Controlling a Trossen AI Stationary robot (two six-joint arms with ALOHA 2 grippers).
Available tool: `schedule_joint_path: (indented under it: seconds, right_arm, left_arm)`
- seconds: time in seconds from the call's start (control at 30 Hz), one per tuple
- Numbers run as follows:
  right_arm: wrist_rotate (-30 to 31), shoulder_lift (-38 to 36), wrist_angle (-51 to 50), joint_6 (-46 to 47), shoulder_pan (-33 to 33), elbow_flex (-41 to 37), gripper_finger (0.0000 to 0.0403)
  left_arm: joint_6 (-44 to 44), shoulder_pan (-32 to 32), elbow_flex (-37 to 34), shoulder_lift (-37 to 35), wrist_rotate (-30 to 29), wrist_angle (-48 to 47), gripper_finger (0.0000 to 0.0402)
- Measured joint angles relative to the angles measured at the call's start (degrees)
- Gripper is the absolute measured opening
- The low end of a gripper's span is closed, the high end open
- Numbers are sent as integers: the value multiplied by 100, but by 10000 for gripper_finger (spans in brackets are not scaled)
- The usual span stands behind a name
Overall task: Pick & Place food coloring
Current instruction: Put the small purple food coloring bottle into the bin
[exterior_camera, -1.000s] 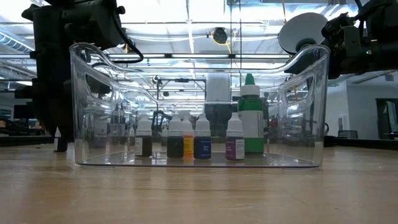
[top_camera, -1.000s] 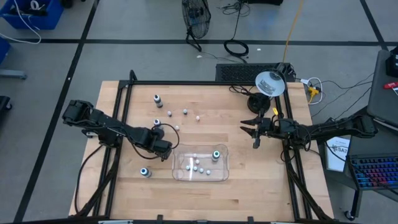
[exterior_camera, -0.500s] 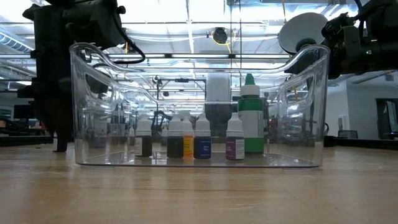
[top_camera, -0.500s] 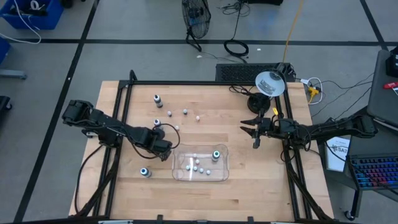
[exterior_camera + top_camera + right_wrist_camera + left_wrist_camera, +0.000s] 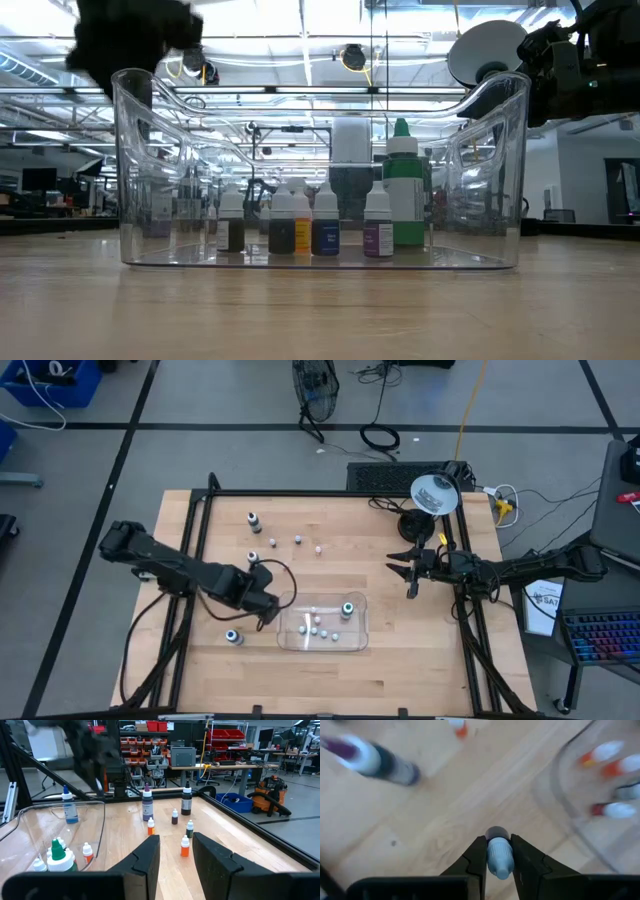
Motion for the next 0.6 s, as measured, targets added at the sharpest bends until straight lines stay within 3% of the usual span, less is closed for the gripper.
schedule_joint_path:
  seconds: [0.13,0.27,0.37,0.47,0.6]
  right_arm:
    - [2,-1,0,0,-1,0,107]
    - [2,-1,0,-1,1,0,106]
    - [0,0,0,1,0,0,105]
    - [1,1,0,1,-1,-1,107]
    - [1,1,0,1,0,0,106]
  left_arm:
    - [152,-329,823,0,-644,-193,65]
    - [1032,-456,1460,-3,-1040,795,65]
    - [2510,-438,1758,84,-915,2249,65]
    - [4009,-451,2078,348,-352,3397,65]
    - [4788,-418,2723,899,-213,2982,65]
